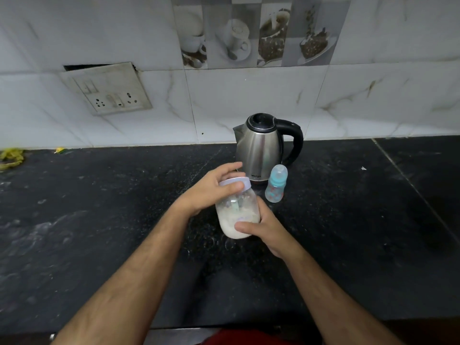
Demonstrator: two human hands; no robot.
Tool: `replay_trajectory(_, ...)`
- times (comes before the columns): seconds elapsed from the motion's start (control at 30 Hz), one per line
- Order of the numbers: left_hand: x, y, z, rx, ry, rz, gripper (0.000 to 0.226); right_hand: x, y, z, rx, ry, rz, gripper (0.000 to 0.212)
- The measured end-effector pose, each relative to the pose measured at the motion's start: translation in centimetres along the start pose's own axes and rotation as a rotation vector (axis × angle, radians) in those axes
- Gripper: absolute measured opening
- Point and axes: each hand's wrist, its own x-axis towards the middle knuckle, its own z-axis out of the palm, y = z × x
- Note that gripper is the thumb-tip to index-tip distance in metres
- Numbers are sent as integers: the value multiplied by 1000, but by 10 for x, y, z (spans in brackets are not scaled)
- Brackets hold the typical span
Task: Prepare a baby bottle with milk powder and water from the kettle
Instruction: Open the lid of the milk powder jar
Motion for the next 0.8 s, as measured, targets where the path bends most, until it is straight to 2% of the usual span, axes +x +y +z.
replay_trajectory(0.1, 10, 12, 2, -61, 31, 20, 51, 1, -14, 4, 84, -5, 6, 89)
replay_trajectory(0.23, 17, 20, 8, -118, 125, 23, 60, 5, -25, 10, 132, 30, 7, 105)
replay_trajectory(0.37, 17, 20, 8, -102, 139, -4, 62, 9, -23, 16, 96, 85, -53, 87)
replay_trajectory(0.6, 12, 21, 5, -95, 218, 14, 42, 13, -25, 27, -20, 193, -115, 83)
replay_trajectory(0.7, 11, 21, 12, 41, 374, 20, 33, 13, -25, 35, -223, 343, -126, 85)
replay_trajectory(0.8, 7, 23, 17, 47, 406, 11, 36, 12, -26, 34, -295, 362, -126, 87)
